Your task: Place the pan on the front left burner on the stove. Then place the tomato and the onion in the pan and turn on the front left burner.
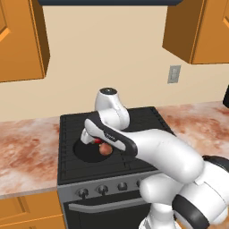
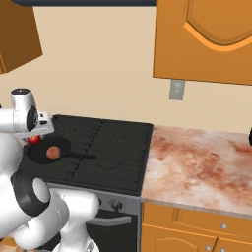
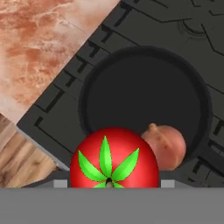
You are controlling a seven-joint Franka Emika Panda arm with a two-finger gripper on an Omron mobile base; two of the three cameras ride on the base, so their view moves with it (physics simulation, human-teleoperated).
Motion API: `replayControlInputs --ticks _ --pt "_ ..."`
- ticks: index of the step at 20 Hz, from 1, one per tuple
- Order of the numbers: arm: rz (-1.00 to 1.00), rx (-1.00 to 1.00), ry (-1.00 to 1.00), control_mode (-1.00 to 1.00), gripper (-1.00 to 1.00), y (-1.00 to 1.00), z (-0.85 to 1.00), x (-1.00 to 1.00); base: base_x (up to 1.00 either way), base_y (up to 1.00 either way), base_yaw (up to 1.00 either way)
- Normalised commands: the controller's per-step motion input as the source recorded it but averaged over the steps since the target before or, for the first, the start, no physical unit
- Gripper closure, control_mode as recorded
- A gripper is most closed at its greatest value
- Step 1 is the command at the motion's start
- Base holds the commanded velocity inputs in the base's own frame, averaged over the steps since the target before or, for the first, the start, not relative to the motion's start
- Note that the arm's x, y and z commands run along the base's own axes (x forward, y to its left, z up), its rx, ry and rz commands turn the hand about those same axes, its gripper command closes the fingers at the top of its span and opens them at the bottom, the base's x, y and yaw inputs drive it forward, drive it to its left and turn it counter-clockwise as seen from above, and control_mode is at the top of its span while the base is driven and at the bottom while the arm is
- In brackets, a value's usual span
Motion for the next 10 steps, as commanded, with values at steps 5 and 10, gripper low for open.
replayControlInputs --ticks 5,10 --pt "0.15 -0.05 -0.08 -1.0 1.0 0.18 0.0 0.29 0.0 0.0 0.0" --pt "0.13 -0.08 -0.02 -1.0 1.0 0.08 -0.1 0.23 0.0 0.0 0.0"
